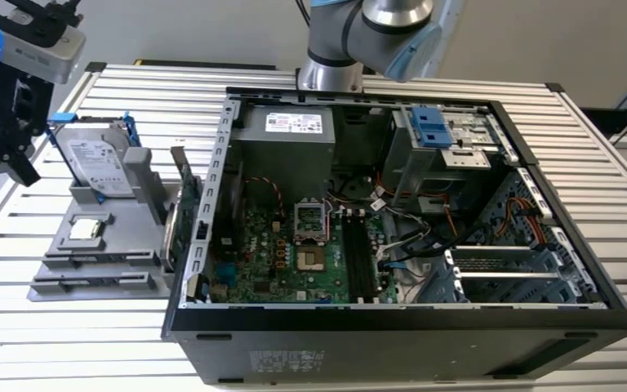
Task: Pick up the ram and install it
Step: 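Pick up the ram and move it above insertion slot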
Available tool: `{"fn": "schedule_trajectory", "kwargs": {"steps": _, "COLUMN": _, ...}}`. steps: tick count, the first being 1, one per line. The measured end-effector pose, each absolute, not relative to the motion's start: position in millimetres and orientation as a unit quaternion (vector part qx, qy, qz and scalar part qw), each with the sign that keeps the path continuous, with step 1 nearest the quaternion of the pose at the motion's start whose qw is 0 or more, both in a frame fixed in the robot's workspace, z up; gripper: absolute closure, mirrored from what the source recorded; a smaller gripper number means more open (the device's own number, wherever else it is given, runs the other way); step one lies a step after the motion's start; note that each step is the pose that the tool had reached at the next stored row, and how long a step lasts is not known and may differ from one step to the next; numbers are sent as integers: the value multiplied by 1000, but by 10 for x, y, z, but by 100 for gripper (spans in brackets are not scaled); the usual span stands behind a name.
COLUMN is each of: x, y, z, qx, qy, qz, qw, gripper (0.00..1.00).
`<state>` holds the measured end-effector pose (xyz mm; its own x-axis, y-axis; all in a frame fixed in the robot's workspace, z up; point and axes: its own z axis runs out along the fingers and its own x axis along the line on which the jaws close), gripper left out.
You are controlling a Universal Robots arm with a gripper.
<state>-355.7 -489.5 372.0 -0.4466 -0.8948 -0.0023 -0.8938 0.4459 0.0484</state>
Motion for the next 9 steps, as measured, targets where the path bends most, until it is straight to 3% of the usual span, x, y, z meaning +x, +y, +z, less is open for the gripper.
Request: {"fn": "schedule_trajectory", "kwargs": {"steps": 9, "x": -3557, "y": -4895, "z": 3719, "qx": 558, "qy": -829, "qz": -21, "qw": 13, "gripper": 100}}
